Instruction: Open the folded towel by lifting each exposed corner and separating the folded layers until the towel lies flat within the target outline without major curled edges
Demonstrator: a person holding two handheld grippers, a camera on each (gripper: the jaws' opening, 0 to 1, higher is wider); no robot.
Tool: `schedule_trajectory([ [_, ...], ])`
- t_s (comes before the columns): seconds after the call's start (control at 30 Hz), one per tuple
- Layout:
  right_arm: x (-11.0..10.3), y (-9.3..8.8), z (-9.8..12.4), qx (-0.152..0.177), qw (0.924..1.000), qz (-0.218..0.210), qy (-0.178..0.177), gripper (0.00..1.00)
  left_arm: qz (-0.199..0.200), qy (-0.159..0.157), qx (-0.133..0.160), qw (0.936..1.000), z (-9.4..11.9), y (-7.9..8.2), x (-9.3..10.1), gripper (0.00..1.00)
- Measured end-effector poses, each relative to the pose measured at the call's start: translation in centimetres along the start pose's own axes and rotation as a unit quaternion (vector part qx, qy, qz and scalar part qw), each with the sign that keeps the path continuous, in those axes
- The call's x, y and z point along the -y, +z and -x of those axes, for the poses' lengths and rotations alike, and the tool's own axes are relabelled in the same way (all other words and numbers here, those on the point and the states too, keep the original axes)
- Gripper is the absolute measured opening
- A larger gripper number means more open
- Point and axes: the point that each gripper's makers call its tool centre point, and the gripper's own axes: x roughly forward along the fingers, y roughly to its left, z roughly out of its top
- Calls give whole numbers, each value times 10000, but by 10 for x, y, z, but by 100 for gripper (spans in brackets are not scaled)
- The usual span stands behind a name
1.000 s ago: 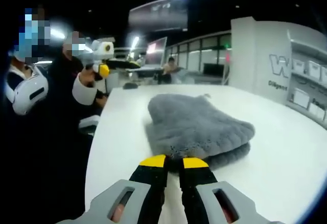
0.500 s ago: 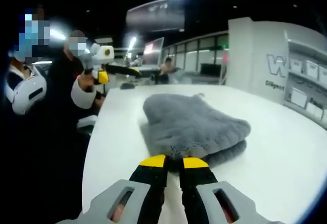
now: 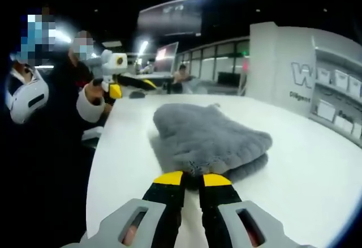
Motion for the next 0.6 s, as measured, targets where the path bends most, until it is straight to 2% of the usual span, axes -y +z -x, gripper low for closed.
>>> schedule_trajectory([
  [0.23, 2, -1, -2, 26, 9998, 72, -165, 8, 29, -194, -126, 9997, -12, -7, 6, 73],
  [0.6, 5, 0, -5, 91, 9994, 167, -304, 11, 35, -331, -154, 9993, -22, -13, 14, 70],
])
